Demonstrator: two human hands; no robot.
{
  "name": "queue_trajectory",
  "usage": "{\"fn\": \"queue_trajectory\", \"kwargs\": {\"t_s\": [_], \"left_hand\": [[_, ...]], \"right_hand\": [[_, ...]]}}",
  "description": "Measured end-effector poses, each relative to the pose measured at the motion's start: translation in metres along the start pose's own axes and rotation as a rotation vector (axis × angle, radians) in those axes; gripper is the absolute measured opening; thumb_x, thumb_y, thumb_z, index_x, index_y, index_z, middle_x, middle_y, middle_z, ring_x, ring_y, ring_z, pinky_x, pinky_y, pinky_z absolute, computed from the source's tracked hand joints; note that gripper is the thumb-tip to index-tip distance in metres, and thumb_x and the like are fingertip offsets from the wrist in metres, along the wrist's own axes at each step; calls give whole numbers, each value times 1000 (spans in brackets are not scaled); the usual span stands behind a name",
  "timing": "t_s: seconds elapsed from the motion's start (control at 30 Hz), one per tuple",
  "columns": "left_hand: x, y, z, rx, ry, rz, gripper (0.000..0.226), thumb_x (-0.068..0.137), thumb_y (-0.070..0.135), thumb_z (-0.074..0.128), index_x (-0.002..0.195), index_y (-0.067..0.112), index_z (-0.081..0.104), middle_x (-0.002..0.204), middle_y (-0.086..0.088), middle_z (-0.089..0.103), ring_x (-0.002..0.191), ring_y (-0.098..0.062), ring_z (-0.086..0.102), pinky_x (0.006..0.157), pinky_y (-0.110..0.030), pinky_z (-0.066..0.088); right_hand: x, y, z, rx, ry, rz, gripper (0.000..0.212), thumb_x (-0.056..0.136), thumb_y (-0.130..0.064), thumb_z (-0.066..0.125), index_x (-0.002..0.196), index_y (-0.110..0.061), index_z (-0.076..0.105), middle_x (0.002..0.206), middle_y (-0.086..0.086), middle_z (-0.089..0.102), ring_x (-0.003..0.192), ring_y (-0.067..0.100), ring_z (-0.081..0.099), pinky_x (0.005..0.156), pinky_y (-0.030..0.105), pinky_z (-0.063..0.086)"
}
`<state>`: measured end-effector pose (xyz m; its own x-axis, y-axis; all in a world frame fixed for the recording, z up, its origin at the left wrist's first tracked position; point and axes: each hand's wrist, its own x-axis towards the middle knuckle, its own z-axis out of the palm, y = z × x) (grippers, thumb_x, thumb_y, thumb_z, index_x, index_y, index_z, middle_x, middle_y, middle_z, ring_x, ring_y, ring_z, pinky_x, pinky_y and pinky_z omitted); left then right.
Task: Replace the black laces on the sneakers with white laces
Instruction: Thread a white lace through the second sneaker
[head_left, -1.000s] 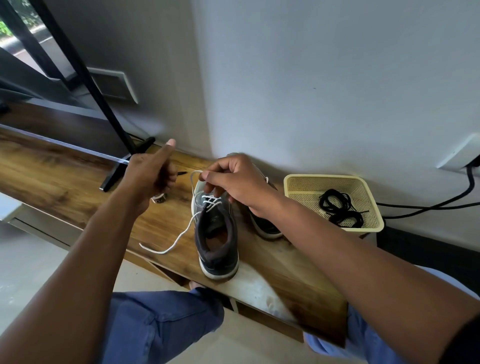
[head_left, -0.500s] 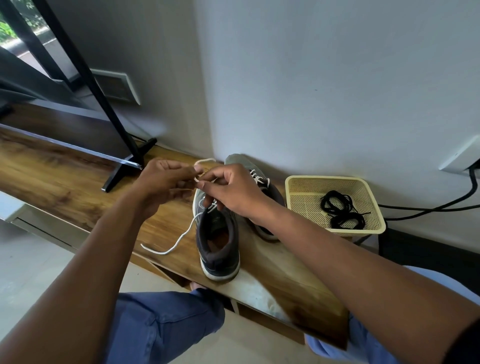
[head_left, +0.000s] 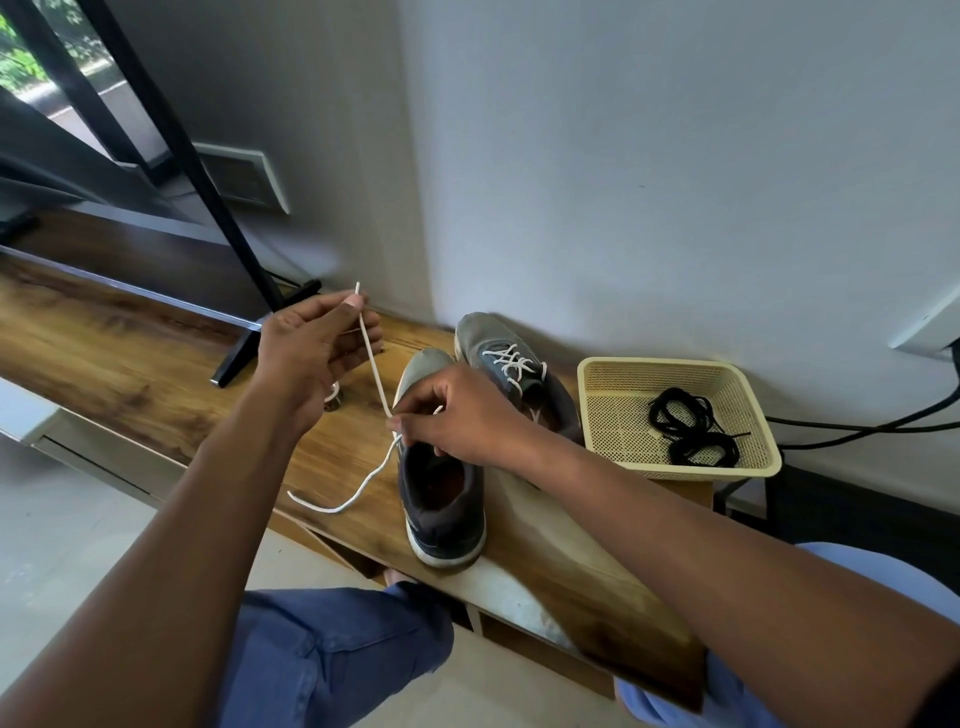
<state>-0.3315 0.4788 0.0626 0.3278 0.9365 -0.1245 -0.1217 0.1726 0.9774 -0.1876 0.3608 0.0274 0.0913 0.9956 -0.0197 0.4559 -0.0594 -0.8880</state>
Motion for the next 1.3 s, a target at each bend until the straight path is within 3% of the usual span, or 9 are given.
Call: {"fn": "queue_trajectory", "kwargs": {"t_s": [0.13,0.23,0.33,0.47,0.57,0.8,0.9,1.13,1.3], "left_hand": [[-1,0,-2,-89,-15,-3,21,100,16,69,117,4,72,83,-4,74,77,-16,74,76,-30,63],[3,2,-5,-159,-51,-27,15,100,14,68,113,7,72,80,-1,66,67,-10,64,64,-23,58],[6,-7,-8,173,-14,-20,14,96,19,74,107,11,78,78,0,61,55,-7,44,46,-20,39],[1,-23,-12,909,-46,92,9,85,38,85,85,30,82,76,11,75,69,-10,64,67,-28,51],[-1,-23,-9,1071,-144,88,14,82,43,86,75,33,80,69,17,75,70,-1,69,67,-26,52],[-12,-33,6,1169,-359,122,9,84,32,86,76,36,82,67,24,71,66,8,65,58,-20,47],[-17,-40,19,1196,-360,143,11,84,29,85,74,33,82,66,17,72,58,6,65,53,-16,48],[-19,-52,24,1345,-288,143,4,86,30,82,82,32,82,77,12,72,78,-11,70,73,-31,61],[-22,-57,30,1361,-237,179,2,85,32,81,85,32,83,76,9,72,68,-10,67,68,-32,62]], "right_hand": [[0,1,2,-2,-11,-10,10,92,-27,77,92,-18,81,80,-5,78,66,18,73,71,27,58],[2,3,-2,-105,87,-24,17,94,-27,71,108,-23,80,103,-8,78,93,9,73,92,29,55],[4,10,-16,-288,280,16,32,89,-15,61,118,-21,75,117,-2,73,109,16,66,93,30,50],[1,19,-33,-315,234,209,23,81,-10,60,96,-21,73,87,0,74,70,22,72,63,29,51],[-1,23,-34,-299,101,285,10,86,-18,64,93,-15,71,77,6,75,44,22,68,51,29,57],[-12,32,-15,-412,90,183,42,75,-53,82,81,-12,73,65,0,72,50,10,65,56,34,58],[-11,37,-11,-419,177,156,29,74,-46,81,78,-18,74,71,-4,71,67,8,66,66,35,59],[-7,38,-4,-405,175,218,11,80,-19,66,84,-11,72,80,5,70,84,29,69,71,36,56],[-5,41,-17,-206,205,397,19,84,-6,63,93,-12,79,93,10,74,90,28,70,82,39,61]]}}
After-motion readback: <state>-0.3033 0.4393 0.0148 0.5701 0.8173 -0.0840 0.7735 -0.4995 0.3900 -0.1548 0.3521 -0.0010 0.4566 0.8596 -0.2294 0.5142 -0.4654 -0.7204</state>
